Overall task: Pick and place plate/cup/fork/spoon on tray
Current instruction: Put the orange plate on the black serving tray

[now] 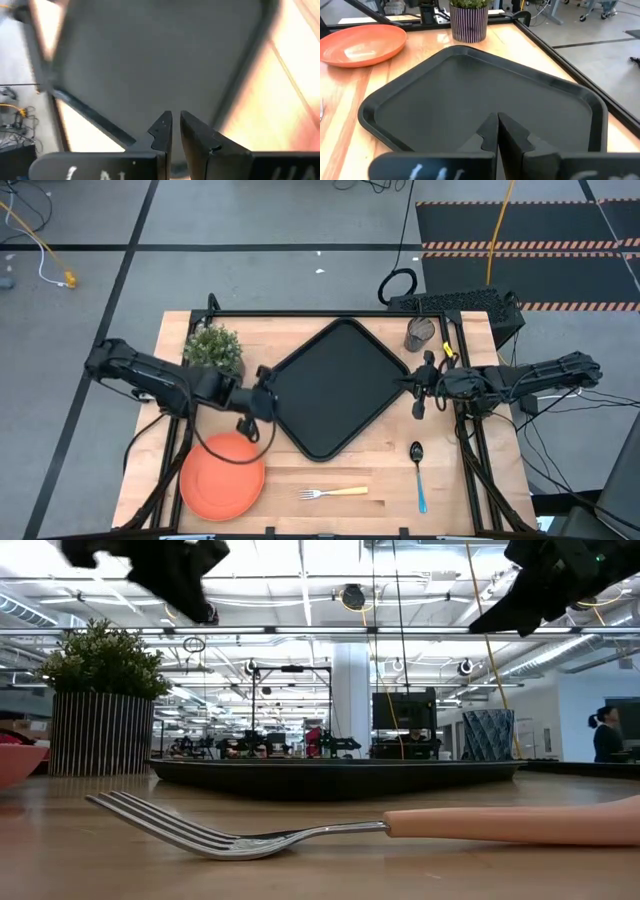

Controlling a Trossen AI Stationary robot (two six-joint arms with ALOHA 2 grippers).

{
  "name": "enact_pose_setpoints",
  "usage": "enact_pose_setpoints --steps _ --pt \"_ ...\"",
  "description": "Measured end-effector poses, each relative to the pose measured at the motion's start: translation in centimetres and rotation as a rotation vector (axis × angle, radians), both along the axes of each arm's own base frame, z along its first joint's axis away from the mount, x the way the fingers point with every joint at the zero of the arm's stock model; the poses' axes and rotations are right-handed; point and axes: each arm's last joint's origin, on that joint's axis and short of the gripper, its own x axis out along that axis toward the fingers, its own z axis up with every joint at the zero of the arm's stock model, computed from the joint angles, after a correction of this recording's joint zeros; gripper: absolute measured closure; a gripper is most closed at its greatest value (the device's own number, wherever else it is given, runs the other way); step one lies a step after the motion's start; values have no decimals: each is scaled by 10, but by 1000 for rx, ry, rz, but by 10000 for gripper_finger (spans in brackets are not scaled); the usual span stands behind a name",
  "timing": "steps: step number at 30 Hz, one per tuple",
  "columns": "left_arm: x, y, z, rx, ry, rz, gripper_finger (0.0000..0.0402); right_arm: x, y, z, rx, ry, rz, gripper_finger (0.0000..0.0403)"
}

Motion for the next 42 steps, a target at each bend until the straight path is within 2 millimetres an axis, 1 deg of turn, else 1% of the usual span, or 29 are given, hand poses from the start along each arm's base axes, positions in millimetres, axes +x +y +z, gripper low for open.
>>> enact_pose_setpoints --steps 3,6,9,12,15,17,20,22,24,27,29,31,34,39,42 --pt "-2 -9 -16 -1 161 -41 360 0 1 0 10 2 19 403" --pt "-4 -15 -29 -17 286 -47 359 0 1 0 22 4 42 396" --pt "-4 -20 -36 -28 335 -35 352 1 2 -1 24 9 47 382" --pt "-3 -25 -40 -75 359 -57 321 2 2 -2 22 17 46 364" --pt "-2 -29 -42 -78 371 -70 275 3 2 -3 21 27 46 348" --pt "-4 -31 -46 -112 394 -88 244 4 2 -4 18 38 45 339" --pt "-7 -34 -57 -190 433 -124 213 4 2 -7 14 60 42 330" --pt "-8 -35 -67 -191 444 -130 202 5 2 -8 12 76 42 327" --pt "-12 -36 -73 -172 465 -134 198 5 2 -9 11 83 41 326" --pt "-13 -37 -84 -170 456 -143 197 5 2 -9 10 84 41 326" --pt "-15 -38 -93 -177 456 -142 197 5 2 -9 10 84 40 326" --pt "-15 -38 -100 -208 419 -142 197 5 2 -9 10 84 40 326" --pt "-19 -37 -113 -226 426 -149 197 6 2 -9 5 84 32 325" --pt "-23 -35 -120 -232 439 -127 197 6 1 -9 -3 83 15 325" --pt "-25 -35 -125 -259 438 -130 208 6 1 -9 -3 83 15 325"
